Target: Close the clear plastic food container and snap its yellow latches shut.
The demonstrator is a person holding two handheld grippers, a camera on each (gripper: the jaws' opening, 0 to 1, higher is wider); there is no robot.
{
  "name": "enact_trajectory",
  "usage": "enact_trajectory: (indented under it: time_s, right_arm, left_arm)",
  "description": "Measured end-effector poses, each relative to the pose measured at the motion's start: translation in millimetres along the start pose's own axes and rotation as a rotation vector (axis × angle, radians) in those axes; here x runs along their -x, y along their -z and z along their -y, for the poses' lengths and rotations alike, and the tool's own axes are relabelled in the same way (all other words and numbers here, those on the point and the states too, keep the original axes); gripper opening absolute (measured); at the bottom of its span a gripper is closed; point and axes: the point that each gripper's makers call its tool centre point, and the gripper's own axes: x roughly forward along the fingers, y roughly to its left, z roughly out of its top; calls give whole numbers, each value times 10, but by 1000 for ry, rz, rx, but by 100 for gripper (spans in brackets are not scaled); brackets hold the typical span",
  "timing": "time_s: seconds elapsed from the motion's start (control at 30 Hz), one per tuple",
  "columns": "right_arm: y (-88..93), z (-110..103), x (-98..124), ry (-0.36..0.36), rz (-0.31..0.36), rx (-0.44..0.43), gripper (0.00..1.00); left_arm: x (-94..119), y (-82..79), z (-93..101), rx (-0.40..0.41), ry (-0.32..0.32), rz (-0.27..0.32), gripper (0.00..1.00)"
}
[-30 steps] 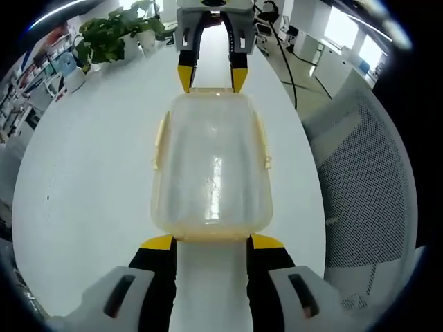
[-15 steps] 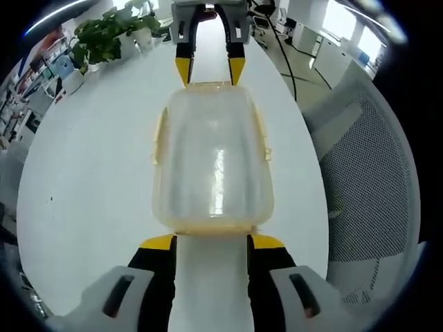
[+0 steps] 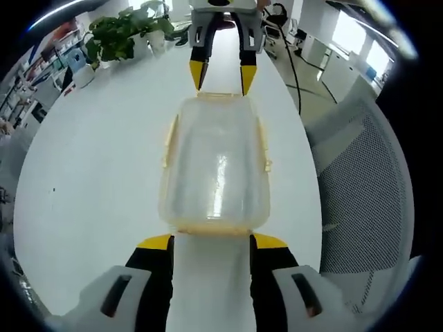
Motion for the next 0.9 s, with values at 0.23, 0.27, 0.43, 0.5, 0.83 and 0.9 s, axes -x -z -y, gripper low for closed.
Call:
enact_trajectory:
  time_s: [0.23, 0.27, 0.43, 0.5, 0.83, 0.9]
  right_arm:
    - [-59, 14, 15, 7, 41, -115, 40]
    - [-63, 23, 11, 9, 46, -132, 40]
    - [-73, 56, -3, 25, 52, -178, 39]
    - [-62, 65, -12, 24, 51, -209, 39]
    - [-117, 161, 29, 57, 111, -405, 36]
    - [-127, 156, 29, 51, 117, -455, 36]
  left_arm:
    - [34, -22, 15, 139, 12, 55, 45]
    - [38, -18, 11, 150, 12, 54, 45]
    - [54, -50, -34, 202, -6, 80, 43]
    - [51, -59, -34, 239, -1, 87, 43]
    - [38, -87, -94, 515, 9, 148, 41]
    - [41, -66, -126, 588, -1, 157, 41]
